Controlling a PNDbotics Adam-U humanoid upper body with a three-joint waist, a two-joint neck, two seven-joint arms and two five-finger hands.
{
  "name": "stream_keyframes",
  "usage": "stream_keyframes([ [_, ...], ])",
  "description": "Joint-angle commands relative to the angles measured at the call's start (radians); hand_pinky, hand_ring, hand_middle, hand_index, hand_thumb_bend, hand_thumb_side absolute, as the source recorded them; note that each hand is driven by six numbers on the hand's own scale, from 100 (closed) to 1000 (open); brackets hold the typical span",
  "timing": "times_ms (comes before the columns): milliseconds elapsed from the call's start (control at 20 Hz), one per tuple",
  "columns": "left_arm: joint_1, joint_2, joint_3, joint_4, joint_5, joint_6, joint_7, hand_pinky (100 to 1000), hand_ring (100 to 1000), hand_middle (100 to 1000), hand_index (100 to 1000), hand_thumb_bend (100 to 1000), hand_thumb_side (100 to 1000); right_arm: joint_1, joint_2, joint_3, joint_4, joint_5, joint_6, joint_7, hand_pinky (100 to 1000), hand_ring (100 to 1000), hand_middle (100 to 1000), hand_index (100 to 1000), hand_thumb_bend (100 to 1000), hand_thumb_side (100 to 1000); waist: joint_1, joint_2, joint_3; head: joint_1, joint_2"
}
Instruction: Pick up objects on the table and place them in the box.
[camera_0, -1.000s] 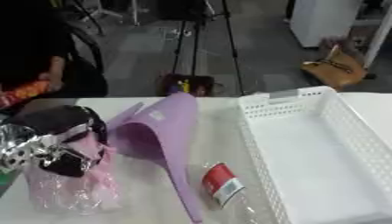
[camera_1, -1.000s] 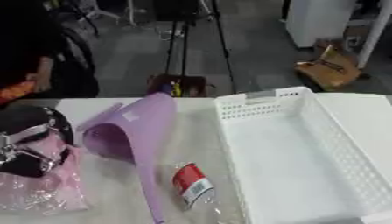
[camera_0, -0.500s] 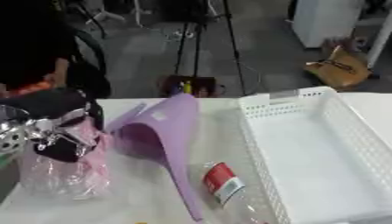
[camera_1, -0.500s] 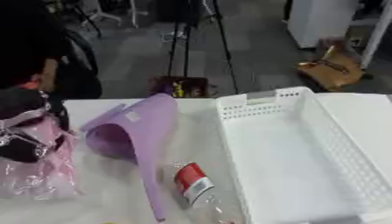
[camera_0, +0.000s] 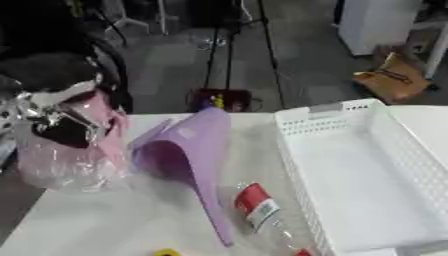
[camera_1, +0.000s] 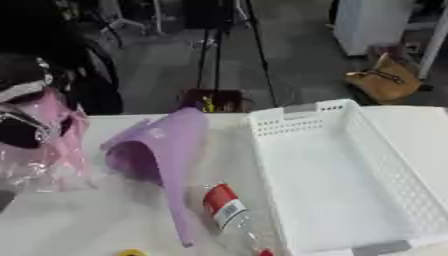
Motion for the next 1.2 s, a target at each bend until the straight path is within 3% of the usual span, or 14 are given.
stream_keyframes([
  [50,-0.08,0.0,-0.021,-0.011,0.011,0.06,-0.08,339,476,635,662,157,100,0.001,-0.044,0.003,-0.019,0.008,-0.059,-0.069,656,565,531,533,100,549,0.002,-0.031,-0.003,0.002,0.013],
  [500,-0.317,-0.139,-0.14,-0.011,0.014,0.088,-0.08,338,462,633,666,128,100,0.01,-0.053,0.009,-0.019,0.008,-0.047,-0.069,659,565,530,532,100,547,0.008,-0.054,-0.008,0.007,0.024],
  [750,-0.453,-0.285,-0.17,0.023,0.001,0.091,-0.08,330,421,618,663,100,100,0.014,-0.052,0.016,-0.019,0.005,-0.043,-0.069,658,565,530,532,100,545,0.002,-0.066,-0.016,0.002,0.024],
  [1200,-0.609,-0.492,-0.212,0.166,-0.044,0.068,-0.08,323,384,603,665,100,100,0.019,-0.053,0.029,-0.019,-0.005,-0.045,-0.069,658,565,530,531,100,546,-0.009,-0.078,-0.04,0.0,0.018],
])
